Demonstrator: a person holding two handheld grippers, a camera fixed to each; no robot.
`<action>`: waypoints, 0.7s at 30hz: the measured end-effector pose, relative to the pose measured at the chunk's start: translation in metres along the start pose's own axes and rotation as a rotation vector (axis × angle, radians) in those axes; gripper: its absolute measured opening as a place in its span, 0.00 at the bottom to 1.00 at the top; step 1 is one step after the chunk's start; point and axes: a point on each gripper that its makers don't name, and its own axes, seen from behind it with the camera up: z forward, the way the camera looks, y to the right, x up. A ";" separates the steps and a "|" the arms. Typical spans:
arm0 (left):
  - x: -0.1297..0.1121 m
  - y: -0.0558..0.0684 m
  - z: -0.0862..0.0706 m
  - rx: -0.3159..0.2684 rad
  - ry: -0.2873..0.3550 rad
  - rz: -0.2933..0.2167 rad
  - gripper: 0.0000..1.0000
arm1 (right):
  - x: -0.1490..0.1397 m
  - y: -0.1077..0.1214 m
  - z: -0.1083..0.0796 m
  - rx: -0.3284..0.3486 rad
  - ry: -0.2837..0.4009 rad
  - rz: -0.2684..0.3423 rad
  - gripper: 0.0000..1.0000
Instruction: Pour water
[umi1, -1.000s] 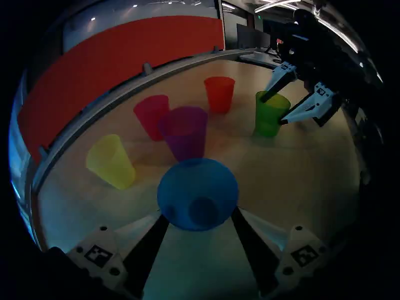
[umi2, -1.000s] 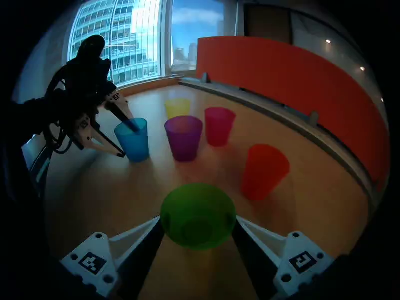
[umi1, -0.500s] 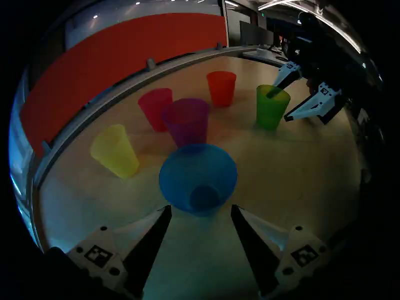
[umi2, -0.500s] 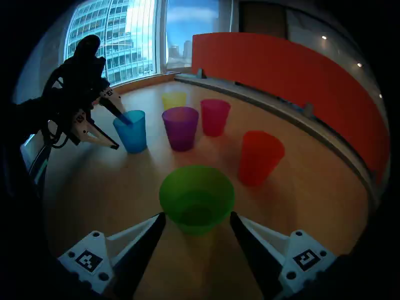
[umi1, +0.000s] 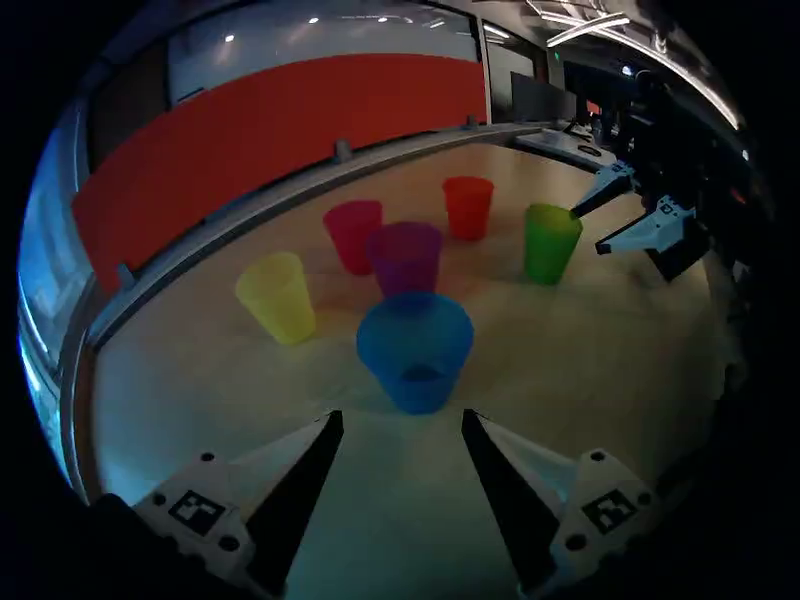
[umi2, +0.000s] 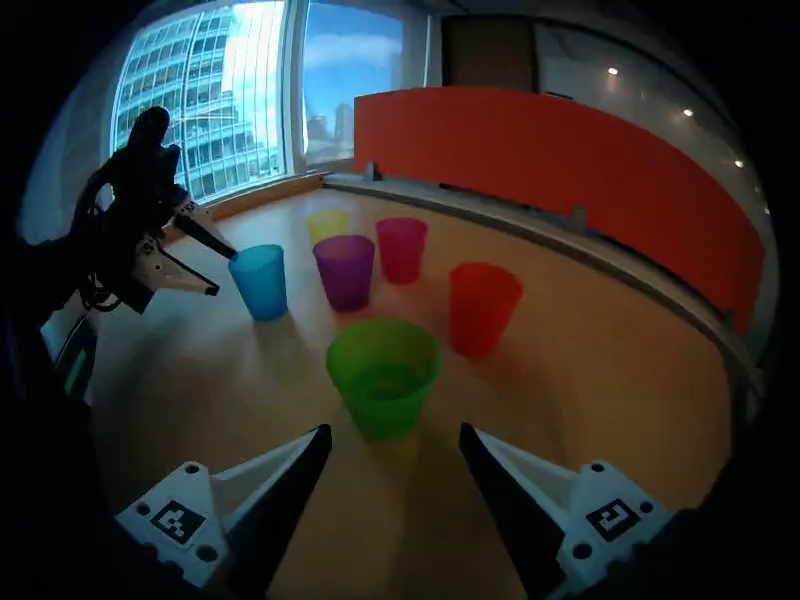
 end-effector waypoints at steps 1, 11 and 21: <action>0.001 0.000 -0.003 0.006 0.011 -0.009 0.88 | 0.001 0.000 -0.003 -0.005 0.008 0.005 0.99; 0.007 0.000 -0.026 0.055 0.089 -0.093 0.92 | 0.018 -0.005 -0.028 -0.055 0.090 0.034 0.99; 0.023 -0.009 -0.047 0.120 0.194 -0.161 0.97 | 0.033 -0.005 -0.042 -0.109 0.166 0.091 0.99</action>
